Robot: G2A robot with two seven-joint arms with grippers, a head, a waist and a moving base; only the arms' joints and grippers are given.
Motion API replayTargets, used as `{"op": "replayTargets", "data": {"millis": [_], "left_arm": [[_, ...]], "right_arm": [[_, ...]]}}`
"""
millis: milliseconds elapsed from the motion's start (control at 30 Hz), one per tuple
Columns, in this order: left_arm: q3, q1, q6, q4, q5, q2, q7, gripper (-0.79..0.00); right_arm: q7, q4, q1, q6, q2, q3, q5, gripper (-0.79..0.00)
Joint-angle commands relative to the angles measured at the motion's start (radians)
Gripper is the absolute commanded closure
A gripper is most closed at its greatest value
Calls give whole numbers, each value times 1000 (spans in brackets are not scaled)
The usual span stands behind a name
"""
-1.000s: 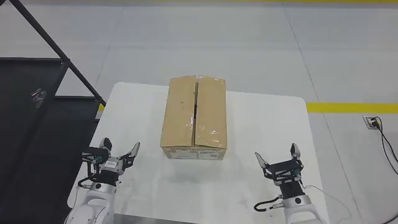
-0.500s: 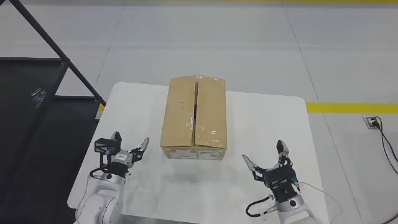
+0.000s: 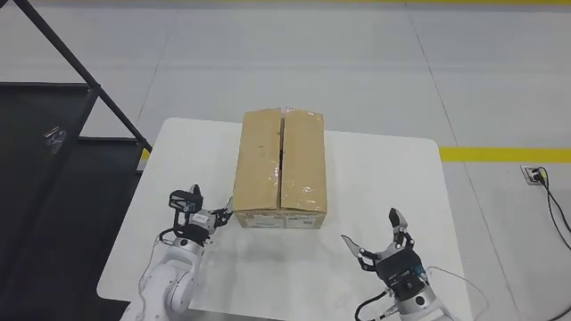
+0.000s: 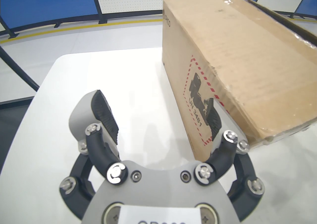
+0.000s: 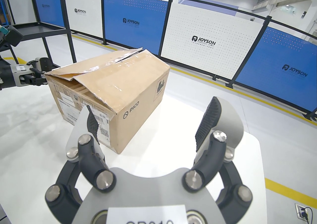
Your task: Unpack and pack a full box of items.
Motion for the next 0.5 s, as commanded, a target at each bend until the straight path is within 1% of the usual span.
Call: {"op": "replayTargets", "data": {"millis": [0, 467], "left_arm": [[11, -4, -9, -1, 8, -2, -4, -785], [108, -29, -46, -5, 62, -22, -14, -785]], "right_arm": [[0, 2, -3, -3, 0, 1, -2, -785], [-2, 12, -17, -30, -1, 13, -18, -785]]}}
